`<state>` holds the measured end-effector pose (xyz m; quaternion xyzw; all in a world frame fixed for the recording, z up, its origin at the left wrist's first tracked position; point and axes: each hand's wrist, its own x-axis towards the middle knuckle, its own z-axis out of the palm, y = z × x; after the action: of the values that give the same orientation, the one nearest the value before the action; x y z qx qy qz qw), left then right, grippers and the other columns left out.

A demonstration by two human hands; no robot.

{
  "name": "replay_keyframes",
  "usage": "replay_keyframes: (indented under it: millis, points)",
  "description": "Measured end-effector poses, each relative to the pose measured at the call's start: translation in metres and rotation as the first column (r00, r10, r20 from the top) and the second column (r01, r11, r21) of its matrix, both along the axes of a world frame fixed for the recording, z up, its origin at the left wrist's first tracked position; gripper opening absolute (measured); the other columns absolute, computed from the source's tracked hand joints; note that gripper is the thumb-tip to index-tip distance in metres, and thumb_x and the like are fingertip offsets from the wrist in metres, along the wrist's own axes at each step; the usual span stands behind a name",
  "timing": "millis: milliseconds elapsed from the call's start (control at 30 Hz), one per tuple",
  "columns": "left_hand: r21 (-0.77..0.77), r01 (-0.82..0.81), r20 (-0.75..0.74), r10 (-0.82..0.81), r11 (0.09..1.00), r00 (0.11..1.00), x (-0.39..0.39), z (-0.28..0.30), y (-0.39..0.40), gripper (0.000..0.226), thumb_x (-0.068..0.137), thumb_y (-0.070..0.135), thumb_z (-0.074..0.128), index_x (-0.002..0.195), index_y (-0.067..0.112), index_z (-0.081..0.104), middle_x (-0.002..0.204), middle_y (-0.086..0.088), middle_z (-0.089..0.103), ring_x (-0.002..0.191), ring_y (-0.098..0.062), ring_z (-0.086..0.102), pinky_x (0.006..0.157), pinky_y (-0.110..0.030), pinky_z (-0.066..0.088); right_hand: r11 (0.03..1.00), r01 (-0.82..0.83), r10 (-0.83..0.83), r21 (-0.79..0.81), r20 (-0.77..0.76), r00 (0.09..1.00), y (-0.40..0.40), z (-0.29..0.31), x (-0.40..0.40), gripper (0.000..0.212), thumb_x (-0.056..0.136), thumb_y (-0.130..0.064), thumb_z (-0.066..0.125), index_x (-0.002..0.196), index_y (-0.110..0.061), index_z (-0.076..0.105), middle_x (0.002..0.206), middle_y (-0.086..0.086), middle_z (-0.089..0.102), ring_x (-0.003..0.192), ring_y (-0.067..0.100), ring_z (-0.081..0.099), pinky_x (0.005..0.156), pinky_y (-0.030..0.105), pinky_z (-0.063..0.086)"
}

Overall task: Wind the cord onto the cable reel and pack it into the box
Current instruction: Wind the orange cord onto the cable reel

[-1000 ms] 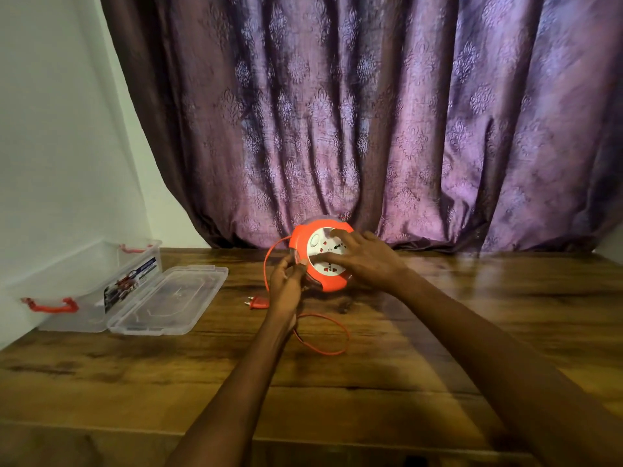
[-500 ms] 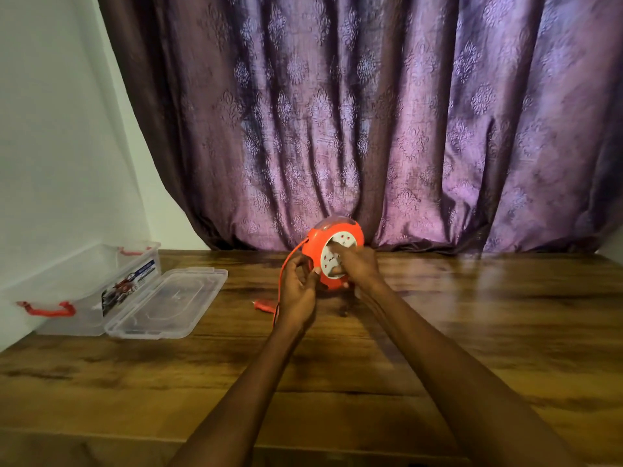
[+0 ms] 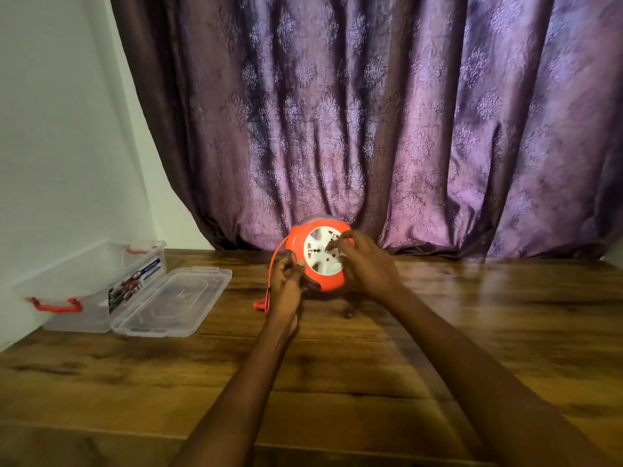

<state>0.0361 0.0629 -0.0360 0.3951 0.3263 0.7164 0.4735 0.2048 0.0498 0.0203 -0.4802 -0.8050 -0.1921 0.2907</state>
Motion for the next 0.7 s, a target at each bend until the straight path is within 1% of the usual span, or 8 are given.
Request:
replay_keyframes:
  millis: [100, 167, 300, 400, 467, 533, 633, 700]
  points:
    - [-0.027, 0.022, 0.016, -0.022, 0.999, 1.0, -0.005, 0.0, 0.003, 0.032, 0.095, 0.009, 0.061, 0.126, 0.003, 0.058, 0.117, -0.025, 0.067, 0.099, -0.033, 0.059, 0.086, -0.05, 0.047, 0.996, -0.086, 0.079, -0.001, 0.386, 0.919, 0.003, 0.015, 0.007, 0.051, 0.088, -0.022, 0.061, 0.134, -0.041, 0.052, 0.149, 0.008, 0.04, 0.122, 0.031, 0.051, 0.085, 0.042, 0.05]
    - [-0.024, 0.027, -0.011, -0.027, 0.999, 1.0, -0.007, 0.0, 0.004, 0.024, 0.095, 0.011, 0.062, 0.119, 0.008, 0.064, 0.104, -0.023, 0.071, 0.086, -0.032, 0.061, 0.079, -0.047, 0.047, 0.993, -0.104, 0.054, 0.059, 0.554, 0.831, 0.003, 0.023, 0.01, 0.05, 0.093, -0.024, 0.053, 0.137, -0.046, 0.047, 0.151, 0.009, 0.038, 0.121, 0.03, 0.053, 0.088, 0.042, 0.048]
    - [-0.026, 0.061, -0.115, -0.064, 0.998, 0.991, -0.006, -0.002, 0.003, 0.027, 0.096, 0.015, 0.061, 0.122, 0.006, 0.064, 0.086, -0.007, 0.067, 0.065, -0.016, 0.055, 0.063, -0.033, 0.043, 0.963, -0.196, -0.001, 0.187, 0.726, 0.687, 0.004, 0.029, 0.021, 0.057, 0.088, -0.019, 0.059, 0.135, -0.05, 0.049, 0.147, 0.014, 0.048, 0.115, 0.028, 0.06, 0.08, 0.038, 0.049]
    - [0.011, 0.082, -0.114, -0.08, 0.997, 0.99, -0.001, 0.0, -0.001, 0.027, 0.096, 0.015, 0.061, 0.121, 0.005, 0.063, 0.098, -0.022, 0.067, 0.08, -0.026, 0.055, 0.074, -0.047, 0.049, 0.949, -0.188, -0.073, 0.252, 0.758, 0.648, 0.007, 0.025, 0.024, 0.054, 0.088, -0.026, 0.063, 0.133, -0.051, 0.051, 0.138, 0.016, 0.056, 0.104, 0.028, 0.064, 0.076, 0.036, 0.049]
    - [0.032, 0.083, -0.144, -0.078, 0.996, 0.987, 0.002, -0.001, -0.001, 0.032, 0.097, 0.012, 0.06, 0.125, -0.002, 0.057, 0.105, -0.025, 0.064, 0.088, -0.03, 0.053, 0.08, -0.05, 0.051, 0.972, -0.059, -0.12, 0.225, 0.7, 0.704, 0.009, 0.019, 0.02, 0.055, 0.089, -0.032, 0.058, 0.139, -0.049, 0.045, 0.132, 0.014, 0.059, 0.099, 0.03, 0.063, 0.078, 0.038, 0.048]
    - [0.029, 0.081, -0.15, -0.076, 0.996, 0.986, 0.007, -0.003, -0.002, 0.026, 0.097, 0.011, 0.06, 0.123, 0.007, 0.057, 0.094, -0.013, 0.068, 0.075, -0.023, 0.064, 0.065, -0.036, 0.057, 0.988, 0.078, -0.138, 0.132, 0.545, 0.827, 0.011, 0.016, 0.013, 0.059, 0.088, -0.044, 0.056, 0.144, -0.046, 0.038, 0.124, 0.012, 0.061, 0.101, 0.034, 0.061, 0.081, 0.041, 0.046]
    - [0.03, 0.069, -0.12, -0.065, 0.997, 0.991, 0.012, -0.005, -0.005, 0.017, 0.097, 0.009, 0.06, 0.11, 0.02, 0.06, 0.086, -0.004, 0.07, 0.063, -0.013, 0.064, 0.055, -0.029, 0.055, 0.976, 0.217, -0.216, 0.019, 0.197, 0.956, 0.011, 0.009, -0.006, 0.065, 0.079, -0.062, 0.058, 0.139, -0.045, 0.04, 0.106, 0.009, 0.071, 0.093, 0.034, 0.067, 0.072, 0.038, 0.05]
    - [0.064, 0.056, -0.139, -0.047, 0.996, 0.989, 0.012, -0.006, -0.006, 0.014, 0.097, 0.01, 0.061, 0.109, 0.017, 0.06, 0.086, -0.01, 0.068, 0.066, -0.022, 0.064, 0.063, -0.038, 0.057, 0.953, 0.283, -0.296, -0.113, -0.128, 0.947, 0.007, 0.006, -0.022, 0.069, 0.068, -0.068, 0.058, 0.132, -0.047, 0.044, 0.103, 0.011, 0.073, 0.093, 0.036, 0.068, 0.074, 0.039, 0.052]
